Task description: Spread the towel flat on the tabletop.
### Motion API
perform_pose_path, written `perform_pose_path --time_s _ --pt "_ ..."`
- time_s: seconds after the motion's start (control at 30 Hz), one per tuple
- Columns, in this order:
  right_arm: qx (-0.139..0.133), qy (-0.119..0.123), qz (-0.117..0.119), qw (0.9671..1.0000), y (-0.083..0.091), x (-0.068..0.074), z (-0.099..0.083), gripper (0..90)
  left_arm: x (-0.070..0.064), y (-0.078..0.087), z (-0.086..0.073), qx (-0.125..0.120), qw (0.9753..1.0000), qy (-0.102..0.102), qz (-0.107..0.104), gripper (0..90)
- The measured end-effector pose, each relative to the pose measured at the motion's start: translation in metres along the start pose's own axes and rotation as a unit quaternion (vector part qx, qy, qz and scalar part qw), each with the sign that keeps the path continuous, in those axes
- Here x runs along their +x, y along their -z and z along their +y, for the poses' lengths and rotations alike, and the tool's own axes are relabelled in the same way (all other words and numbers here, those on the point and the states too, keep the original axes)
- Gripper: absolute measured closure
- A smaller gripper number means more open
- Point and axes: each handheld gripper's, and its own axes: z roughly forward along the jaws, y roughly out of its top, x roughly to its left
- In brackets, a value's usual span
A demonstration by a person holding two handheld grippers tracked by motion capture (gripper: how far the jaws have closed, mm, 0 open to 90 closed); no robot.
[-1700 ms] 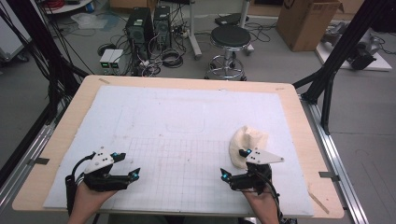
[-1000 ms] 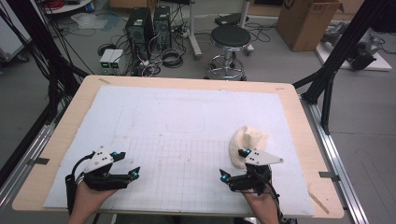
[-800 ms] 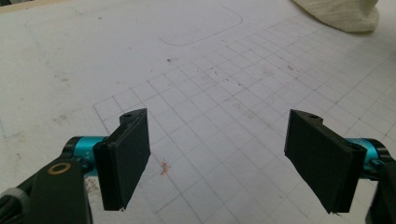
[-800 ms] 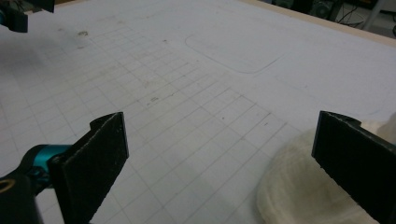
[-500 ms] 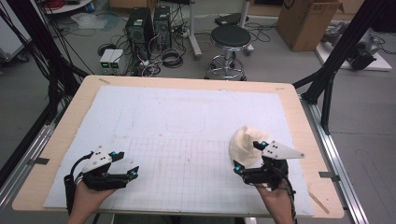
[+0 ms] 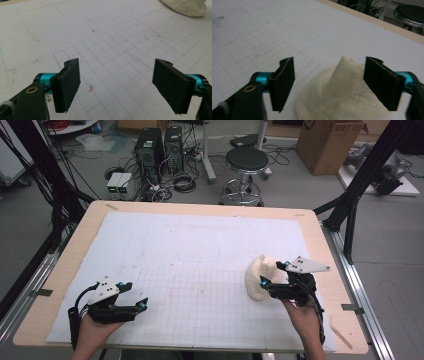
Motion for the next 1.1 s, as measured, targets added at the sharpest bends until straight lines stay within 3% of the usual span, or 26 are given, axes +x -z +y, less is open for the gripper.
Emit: perform_pose_path --time_s 0.13,0.33,0.53,0.87,1.1 --pt "0.019 -0.013 -0.003 0.9997 -0.014 -0.006 -0.006 36.9 0.002 0.000 -0.001 -0.001 1.0000 0.004 0.002 22.8" --pt "0.076 -0.027 -0.016 0.9966 -0.036 -0.016 -0.019 47.9 0.002 0.000 -0.001 0.001 1.0000 0.004 0.000 22.9" --pt "0.098 -0.034 -0.020 0.9944 -0.049 -0.020 -0.024 59.2 0.002 -0.001 -0.002 0.002 1.0000 0.003 0.002 23.0" --pt "0.111 -0.036 -0.017 0.9931 -0.054 -0.024 -0.032 74.1 0.001 -0.001 -0.002 0.005 1.0000 0.002 0.004 23.1" --pt "0.100 -0.044 -0.007 0.9940 -0.049 -0.026 -0.029 79.2 0.003 -0.001 -0.002 0.002 1.0000 0.004 0.004 23.1"
